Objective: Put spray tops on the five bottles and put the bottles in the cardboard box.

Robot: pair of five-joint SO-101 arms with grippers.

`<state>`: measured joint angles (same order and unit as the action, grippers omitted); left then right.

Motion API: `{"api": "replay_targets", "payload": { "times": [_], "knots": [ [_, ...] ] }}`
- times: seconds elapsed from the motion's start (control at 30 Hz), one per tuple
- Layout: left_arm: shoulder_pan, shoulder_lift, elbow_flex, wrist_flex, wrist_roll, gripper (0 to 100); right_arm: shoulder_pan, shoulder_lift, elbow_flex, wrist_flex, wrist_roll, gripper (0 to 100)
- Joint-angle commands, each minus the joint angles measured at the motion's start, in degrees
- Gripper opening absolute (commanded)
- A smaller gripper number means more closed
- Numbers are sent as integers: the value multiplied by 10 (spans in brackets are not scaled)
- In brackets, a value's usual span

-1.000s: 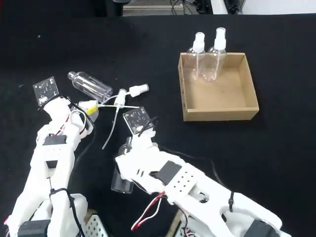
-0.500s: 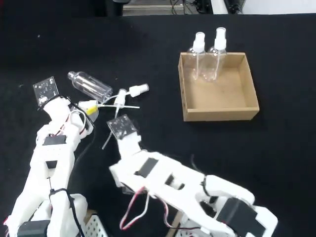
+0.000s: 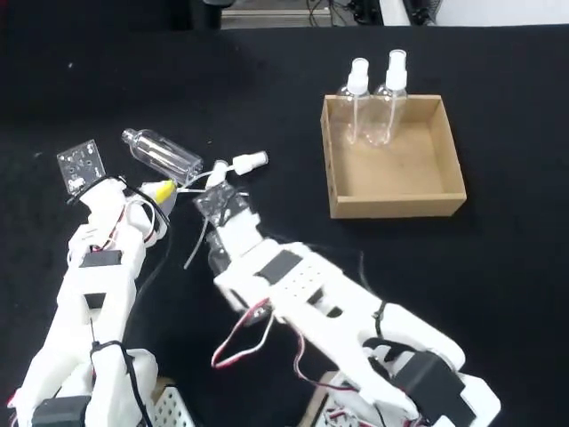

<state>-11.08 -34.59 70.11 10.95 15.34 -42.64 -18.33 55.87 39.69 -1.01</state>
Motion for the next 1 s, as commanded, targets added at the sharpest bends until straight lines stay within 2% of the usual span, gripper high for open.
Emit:
{"api": "replay_targets", "payload": {
  "times": [0.0,0.03,0.23,0.33,0.57,0.83,0.97],
  "knots": [
    [-7,-16,-6,-11,4,285,24,-1,-43,-5,166,41],
    [-7,-16,-6,-11,4,285,24,3,-45,5,187,70],
    [-6,-16,-6,-11,4,285,18,13,-75,76,191,345],
    [-6,-16,-7,-11,4,285,18,13,-99,116,189,425],
    [-6,-16,-7,-11,4,285,18,14,-131,181,115,434],
    [-6,-16,-7,-13,4,285,-25,39,-145,185,82,434],
    [-7,-16,-7,-11,4,285,-2,117,-185,180,85,433]
  ]
}}
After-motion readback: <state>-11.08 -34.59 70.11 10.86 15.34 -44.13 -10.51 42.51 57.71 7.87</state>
